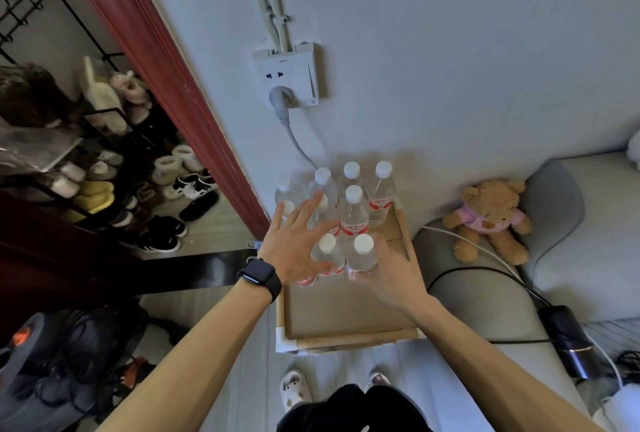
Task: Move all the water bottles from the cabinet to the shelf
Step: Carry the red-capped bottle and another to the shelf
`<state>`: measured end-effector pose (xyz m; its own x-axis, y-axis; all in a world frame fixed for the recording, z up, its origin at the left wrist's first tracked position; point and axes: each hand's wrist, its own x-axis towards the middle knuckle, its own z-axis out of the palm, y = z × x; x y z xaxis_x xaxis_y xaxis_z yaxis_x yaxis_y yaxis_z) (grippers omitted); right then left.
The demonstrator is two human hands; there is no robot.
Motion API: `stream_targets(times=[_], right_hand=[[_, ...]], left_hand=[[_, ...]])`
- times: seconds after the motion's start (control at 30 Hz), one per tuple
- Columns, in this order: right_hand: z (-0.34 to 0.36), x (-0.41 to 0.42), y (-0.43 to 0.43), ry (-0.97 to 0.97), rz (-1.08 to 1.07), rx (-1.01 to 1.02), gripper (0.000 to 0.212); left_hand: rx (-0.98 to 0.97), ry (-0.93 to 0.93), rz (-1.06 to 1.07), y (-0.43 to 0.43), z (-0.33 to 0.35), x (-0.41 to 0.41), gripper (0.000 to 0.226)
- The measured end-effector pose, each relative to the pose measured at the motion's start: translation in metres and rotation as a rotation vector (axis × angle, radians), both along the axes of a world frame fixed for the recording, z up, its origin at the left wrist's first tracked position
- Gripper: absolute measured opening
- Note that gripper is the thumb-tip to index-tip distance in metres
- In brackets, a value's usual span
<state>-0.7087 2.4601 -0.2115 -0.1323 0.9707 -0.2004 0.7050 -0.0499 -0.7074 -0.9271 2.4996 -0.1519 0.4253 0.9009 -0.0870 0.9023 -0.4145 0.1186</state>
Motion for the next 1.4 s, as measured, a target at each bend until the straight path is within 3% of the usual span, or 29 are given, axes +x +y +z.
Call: stream_targets(times=[0.57,0.97,1.4], right_hand=[[-0.004,-0.004,0.012,0.058,-0.006,-0.018,0.074],[-0.002,0.001,0.005,-0.003,-0.01,0.006,0.082],[0.0,0.007,0.009,0.013,0.029,-0.062,0.092]], left_hand=[[0.024,0.044,0.023,0.001,0.003,0.004,0.074],[0.053,0.039,0.016,-0.007,0.002,0.001,0.084],[0.091,0.016,0.016,-0.022,0.003,-0.005,0.08]])
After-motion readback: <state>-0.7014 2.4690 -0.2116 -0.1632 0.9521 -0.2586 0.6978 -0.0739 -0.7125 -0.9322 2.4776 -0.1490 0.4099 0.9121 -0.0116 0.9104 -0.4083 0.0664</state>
